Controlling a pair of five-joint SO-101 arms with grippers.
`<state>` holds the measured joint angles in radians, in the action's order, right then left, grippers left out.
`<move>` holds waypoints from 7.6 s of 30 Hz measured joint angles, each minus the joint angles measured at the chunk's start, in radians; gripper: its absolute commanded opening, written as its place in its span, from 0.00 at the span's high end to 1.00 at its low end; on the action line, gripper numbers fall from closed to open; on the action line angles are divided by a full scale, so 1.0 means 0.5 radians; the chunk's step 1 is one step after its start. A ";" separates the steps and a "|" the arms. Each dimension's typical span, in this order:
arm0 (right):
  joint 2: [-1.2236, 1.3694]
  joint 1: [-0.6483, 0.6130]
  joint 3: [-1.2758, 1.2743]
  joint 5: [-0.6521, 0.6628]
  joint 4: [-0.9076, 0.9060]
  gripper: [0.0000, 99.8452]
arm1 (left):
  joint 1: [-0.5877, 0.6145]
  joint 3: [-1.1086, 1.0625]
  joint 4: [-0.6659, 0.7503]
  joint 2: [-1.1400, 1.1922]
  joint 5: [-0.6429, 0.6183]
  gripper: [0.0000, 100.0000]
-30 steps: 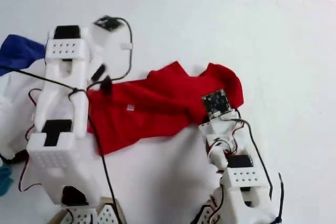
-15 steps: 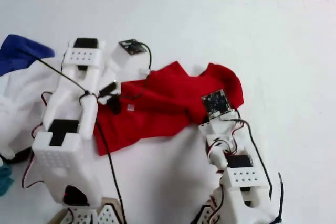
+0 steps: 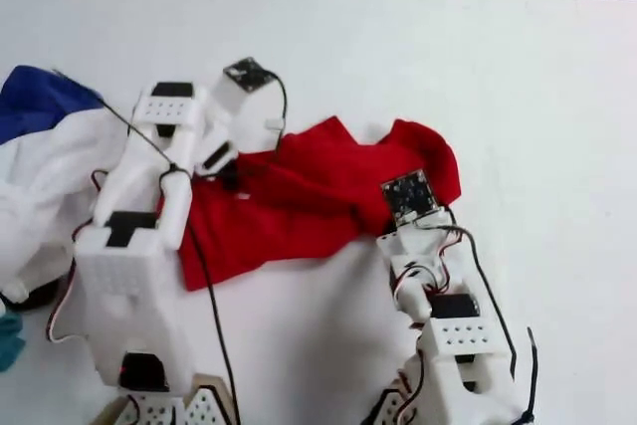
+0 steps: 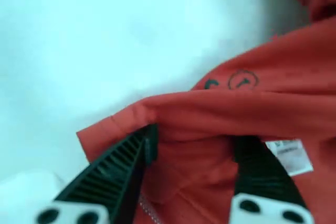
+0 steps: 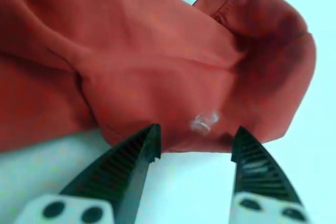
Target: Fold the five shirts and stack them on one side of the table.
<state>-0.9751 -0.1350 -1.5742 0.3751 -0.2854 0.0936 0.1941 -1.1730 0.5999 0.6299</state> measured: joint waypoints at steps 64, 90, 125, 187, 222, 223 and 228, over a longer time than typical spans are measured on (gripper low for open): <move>0.000 0.000 0.000 0.000 0.000 0.78 | 0.028 1.442 -0.442 0.755 0.046 0.97; 0.000 0.316 0.000 -0.423 0.012 0.77 | -0.334 1.132 -1.194 -0.126 -0.144 0.97; 1.507 0.147 1.758 -0.736 -0.985 0.76 | 0.086 -2.081 0.908 -1.467 -0.236 0.97; 1.086 0.077 1.998 -0.068 -2.228 0.98 | -0.144 -1.900 0.009 -1.998 -0.457 0.97; 0.899 0.276 1.123 0.083 -1.666 0.76 | -0.147 -2.519 0.942 -1.979 -0.457 0.97; 0.868 0.276 1.145 0.083 -1.709 0.76 | -0.147 -2.519 0.942 -1.979 -0.457 0.97; 0.592 0.187 1.178 0.083 -1.915 0.71 | -0.147 -2.519 0.942 -1.973 -0.457 0.97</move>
<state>-0.6790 -0.0414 -0.9851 0.4166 -1.2428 0.0199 -1.0656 -0.7020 -0.3867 0.4012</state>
